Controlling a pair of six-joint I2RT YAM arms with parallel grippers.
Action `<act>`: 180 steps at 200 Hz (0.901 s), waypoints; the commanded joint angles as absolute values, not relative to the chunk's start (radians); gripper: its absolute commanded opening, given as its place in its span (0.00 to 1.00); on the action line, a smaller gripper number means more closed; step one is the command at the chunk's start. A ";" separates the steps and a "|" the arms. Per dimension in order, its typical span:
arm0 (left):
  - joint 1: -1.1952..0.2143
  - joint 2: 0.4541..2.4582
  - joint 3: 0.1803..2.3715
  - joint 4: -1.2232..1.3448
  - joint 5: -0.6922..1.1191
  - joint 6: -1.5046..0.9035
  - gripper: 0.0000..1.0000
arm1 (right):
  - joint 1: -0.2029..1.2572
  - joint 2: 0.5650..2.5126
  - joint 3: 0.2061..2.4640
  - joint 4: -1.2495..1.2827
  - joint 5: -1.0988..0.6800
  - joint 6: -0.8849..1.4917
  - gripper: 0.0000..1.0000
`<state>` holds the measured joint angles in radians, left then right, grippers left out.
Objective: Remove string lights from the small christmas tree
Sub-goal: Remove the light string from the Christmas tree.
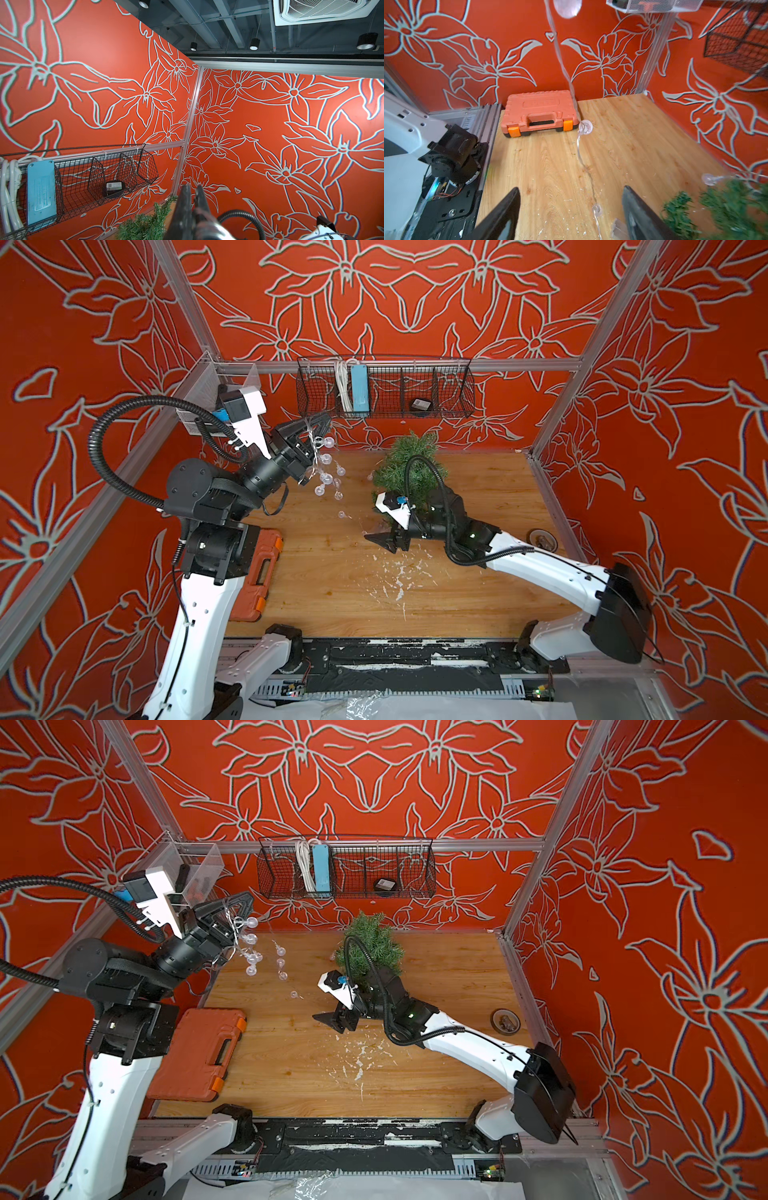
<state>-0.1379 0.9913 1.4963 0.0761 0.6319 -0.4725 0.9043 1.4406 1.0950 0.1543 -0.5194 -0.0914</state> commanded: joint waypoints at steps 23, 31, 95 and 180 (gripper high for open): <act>-0.143 0.980 1.536 0.152 0.676 -0.508 0.00 | 0.911 1.519 1.140 0.246 -0.512 -0.106 0.77; -0.143 0.980 1.542 0.151 0.679 -0.510 0.00 | 0.911 1.536 1.156 0.231 -0.524 -0.112 0.76; -0.143 1.059 1.595 0.171 0.671 -0.520 0.00 | 0.936 1.571 1.110 0.334 -0.764 0.060 0.50; -0.142 1.092 1.678 0.189 0.689 -0.554 0.00 | 0.960 1.530 1.028 0.387 -0.631 0.094 0.53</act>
